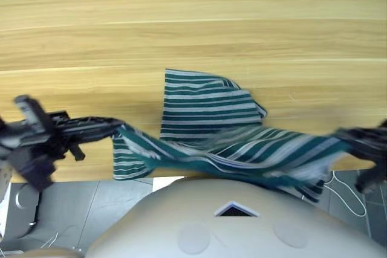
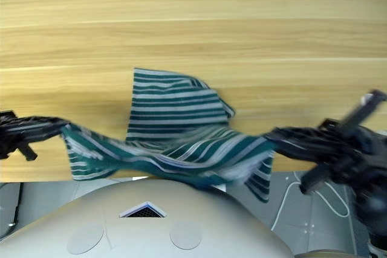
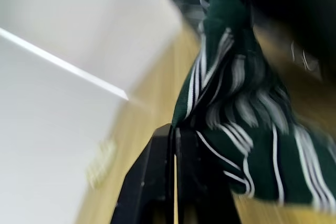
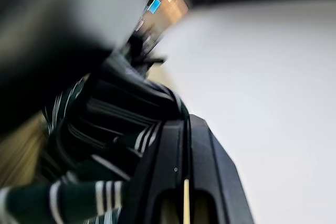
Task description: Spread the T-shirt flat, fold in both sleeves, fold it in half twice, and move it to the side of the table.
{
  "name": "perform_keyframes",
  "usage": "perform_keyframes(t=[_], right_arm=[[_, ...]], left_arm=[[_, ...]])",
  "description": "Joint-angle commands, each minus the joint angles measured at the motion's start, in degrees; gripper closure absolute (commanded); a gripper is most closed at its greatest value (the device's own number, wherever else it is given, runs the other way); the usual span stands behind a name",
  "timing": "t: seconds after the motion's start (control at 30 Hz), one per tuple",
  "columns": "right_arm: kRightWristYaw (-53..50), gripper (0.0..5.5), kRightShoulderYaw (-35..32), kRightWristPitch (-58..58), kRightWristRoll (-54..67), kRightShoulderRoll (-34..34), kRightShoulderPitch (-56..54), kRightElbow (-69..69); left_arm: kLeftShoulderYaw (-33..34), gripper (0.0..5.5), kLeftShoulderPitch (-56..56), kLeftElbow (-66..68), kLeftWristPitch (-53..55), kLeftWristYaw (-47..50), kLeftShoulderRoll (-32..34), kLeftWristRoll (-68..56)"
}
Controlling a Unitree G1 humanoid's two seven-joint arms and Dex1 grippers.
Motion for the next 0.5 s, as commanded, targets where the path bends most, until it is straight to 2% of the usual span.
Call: perform_keyframes(t=[0.03,0.1,0.17,0.2,0.23,0.27,0.3,0.33,0.4,0.43,0.5], right_arm=[[-0.3,5.49,17.8,13.1,-43.3,6.7,-26.2,27.0],[-0.6,5.49,22.6,15.9,-53.0,6.7,-40.0,39.2],[-16.7,5.49,26.2,21.3,-66.0,9.1,-63.7,56.3],[-32.6,5.49,28.3,27.9,-72.3,11.2,-79.8,66.7],[-50.5,5.49,26.1,37.3,-72.3,13.0,-96.9,76.2],[-61.8,5.49,23.0,42.3,-70.0,13.7,-108.2,81.8],[-70.1,5.49,21.1,44.6,-70.0,12.8,-116.5,84.0],[-72.3,5.49,18.2,42.7,-68.0,11.6,-119.9,82.8],[-68.7,5.49,15.2,35.9,-66.9,9.5,-115.7,74.6],[-63.8,5.49,14.4,33.2,-65.4,9.4,-109.2,69.8],[-51.7,5.49,20.7,24.7,-68.3,7.5,-85.3,59.9]], left_arm=[[-13.8,5.50,-23.7,22.3,13.8,3.5,-5.1,36.9],[-18.5,5.50,-35.7,30.4,14.9,-0.3,-6.0,41.3],[-20.8,5.50,-53.2,41.6,16.1,-3.4,-8.1,41.7],[-20.6,5.50,-66.9,49.8,17.9,-0.1,-10.4,42.8],[-20.2,5.50,-85.6,59.1,23.6,18.8,-12.8,48.2],[-17.6,5.50,-100.9,65.5,29.6,37.4,-14.1,49.7],[-11.3,5.50,-112.8,69.1,32.9,49.6,-13.8,44.7],[-6.6,5.50,-119.0,69.4,32.8,52.8,-13.4,39.3],[-4.5,5.50,-117.8,65.9,27.1,45.5,-14.2,34.6],[-7.1,5.50,-112.6,63.8,23.7,42.1,-14.8,37.0],[-16.8,5.50,-92.2,59.2,12.6,34.1,-14.7,45.5]])
